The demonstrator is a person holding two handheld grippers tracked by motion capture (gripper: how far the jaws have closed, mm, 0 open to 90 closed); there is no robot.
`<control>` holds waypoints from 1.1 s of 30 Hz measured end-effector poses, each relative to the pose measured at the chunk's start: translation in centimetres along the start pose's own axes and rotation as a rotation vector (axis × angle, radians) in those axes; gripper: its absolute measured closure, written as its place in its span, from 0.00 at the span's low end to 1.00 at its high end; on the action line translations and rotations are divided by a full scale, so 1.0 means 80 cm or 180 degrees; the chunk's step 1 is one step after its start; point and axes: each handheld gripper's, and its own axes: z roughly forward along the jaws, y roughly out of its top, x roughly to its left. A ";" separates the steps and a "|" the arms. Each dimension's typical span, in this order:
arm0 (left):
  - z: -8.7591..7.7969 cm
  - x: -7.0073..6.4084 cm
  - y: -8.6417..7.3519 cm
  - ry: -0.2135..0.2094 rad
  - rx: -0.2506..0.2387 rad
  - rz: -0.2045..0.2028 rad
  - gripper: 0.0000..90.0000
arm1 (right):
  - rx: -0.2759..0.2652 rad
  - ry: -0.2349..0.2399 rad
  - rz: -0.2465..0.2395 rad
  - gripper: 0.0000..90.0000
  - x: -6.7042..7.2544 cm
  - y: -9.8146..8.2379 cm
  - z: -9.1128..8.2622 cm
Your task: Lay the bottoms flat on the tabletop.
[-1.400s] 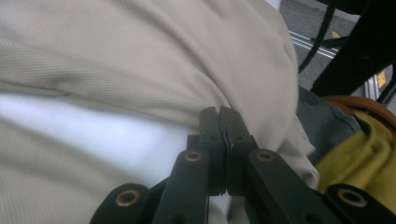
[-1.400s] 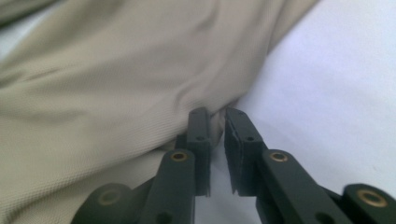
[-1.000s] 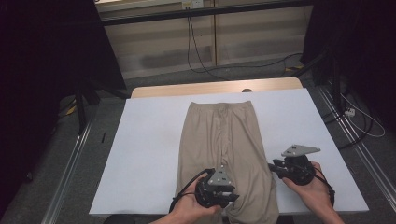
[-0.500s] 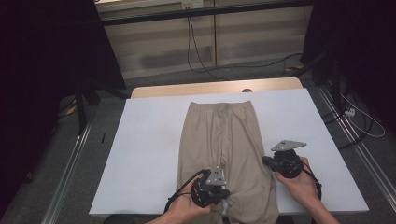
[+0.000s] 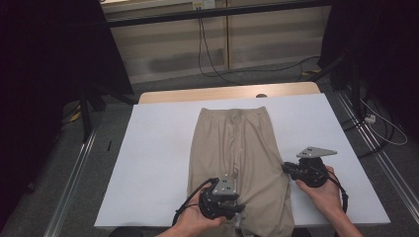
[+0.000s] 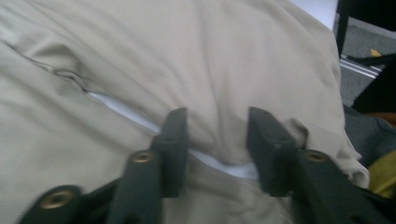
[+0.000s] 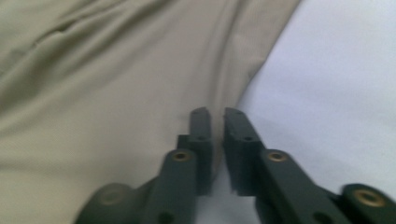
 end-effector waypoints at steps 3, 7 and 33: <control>0.001 0.001 0.000 0.0094 -0.0062 0.0016 0.53 | -0.0103 0.0054 0.0009 0.79 0.001 0.001 -0.006; 0.000 0.006 -0.001 0.0200 -0.0208 -0.0025 0.39 | -0.0233 0.0098 0.0011 0.67 0.005 0.002 -0.010; -0.086 0.066 -0.025 0.0905 -0.0907 -0.0326 0.06 | -0.0649 0.0243 -0.0077 0.07 0.050 0.009 -0.036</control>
